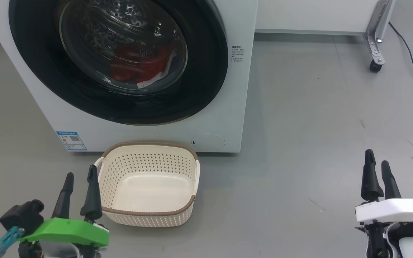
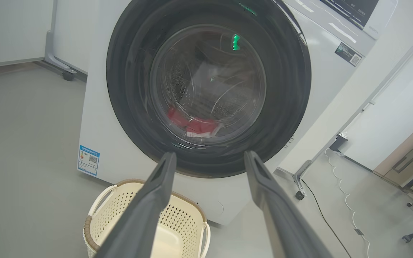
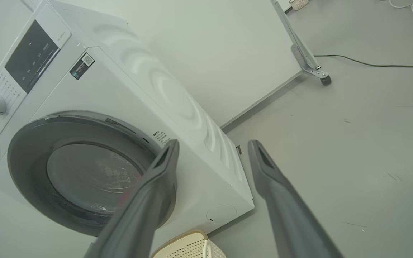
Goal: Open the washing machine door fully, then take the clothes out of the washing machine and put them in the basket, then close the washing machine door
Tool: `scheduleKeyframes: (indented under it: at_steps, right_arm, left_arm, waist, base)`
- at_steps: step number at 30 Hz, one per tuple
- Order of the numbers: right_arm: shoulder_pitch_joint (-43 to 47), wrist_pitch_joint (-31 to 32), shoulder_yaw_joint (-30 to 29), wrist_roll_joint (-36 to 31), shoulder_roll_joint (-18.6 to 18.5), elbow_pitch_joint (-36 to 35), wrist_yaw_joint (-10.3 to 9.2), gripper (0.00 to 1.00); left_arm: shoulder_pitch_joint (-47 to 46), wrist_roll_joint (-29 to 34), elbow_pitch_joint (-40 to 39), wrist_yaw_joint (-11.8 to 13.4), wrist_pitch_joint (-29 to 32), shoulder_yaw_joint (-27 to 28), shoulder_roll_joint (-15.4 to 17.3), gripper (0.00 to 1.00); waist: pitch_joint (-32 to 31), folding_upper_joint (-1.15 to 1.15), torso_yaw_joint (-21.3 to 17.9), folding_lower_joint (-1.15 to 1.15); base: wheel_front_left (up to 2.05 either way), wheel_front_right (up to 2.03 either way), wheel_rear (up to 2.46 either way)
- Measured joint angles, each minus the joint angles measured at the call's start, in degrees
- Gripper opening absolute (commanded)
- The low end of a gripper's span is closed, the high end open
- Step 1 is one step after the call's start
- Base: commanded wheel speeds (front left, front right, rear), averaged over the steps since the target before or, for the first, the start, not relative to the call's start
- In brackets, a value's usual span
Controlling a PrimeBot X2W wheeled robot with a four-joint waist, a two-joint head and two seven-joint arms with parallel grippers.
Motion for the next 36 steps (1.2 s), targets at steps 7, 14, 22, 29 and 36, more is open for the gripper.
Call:
scheduleKeyframes:
  at_steps: [7, 14, 22, 29, 36]
  right_arm:
    - [0.2, -1.2, 2.3, -7.4, -0.5, 0.5, -1.01, 1.0]
    - [0.9, -2.5, 4.0, -14.5, -1.6, 1.4, -2.55, 1.0]
    - [0.9, -4.1, 6.3, -23.4, -2.7, 2.0, -4.49, 1.0]
    - [0.9, -4.5, 7.7, -29.0, -2.7, 3.2, -6.12, 1.0]
    - [0.9, -4.7, 8.8, -32.2, -2.7, 4.2, -7.06, 1.0]
  left_arm:
    - [0.1, 8.1, 1.2, 0.8, -1.4, -3.5, 0.1, 1.0]
    - [0.3, 14.5, 3.1, 1.9, -2.5, -5.5, 0.2, 1.0]
    - [0.4, 22.2, 4.5, 4.0, -4.2, -7.0, 0.4, 1.0]
    - [0.5, 27.4, 6.8, 5.4, -5.5, -8.2, 0.4, 1.0]
    - [0.4, 30.4, 7.5, 6.5, -6.5, -8.8, 0.4, 1.0]
  waist:
    - [0.1, 0.0, -0.1, 0.0]
    - [0.1, 0.0, -0.2, 0.0]
    - [0.1, 0.0, -0.3, 0.0]
    - [0.0, 0.0, -0.2, 0.0]
    - [-0.1, 0.0, -0.1, 0.0]
  base:
    - [0.0, 0.0, 0.0]
    - [0.0, 0.0, 0.0]
    - [0.0, 0.0, 0.0]
    - [0.0, 0.0, 0.0]
    - [0.0, 0.0, 0.0]
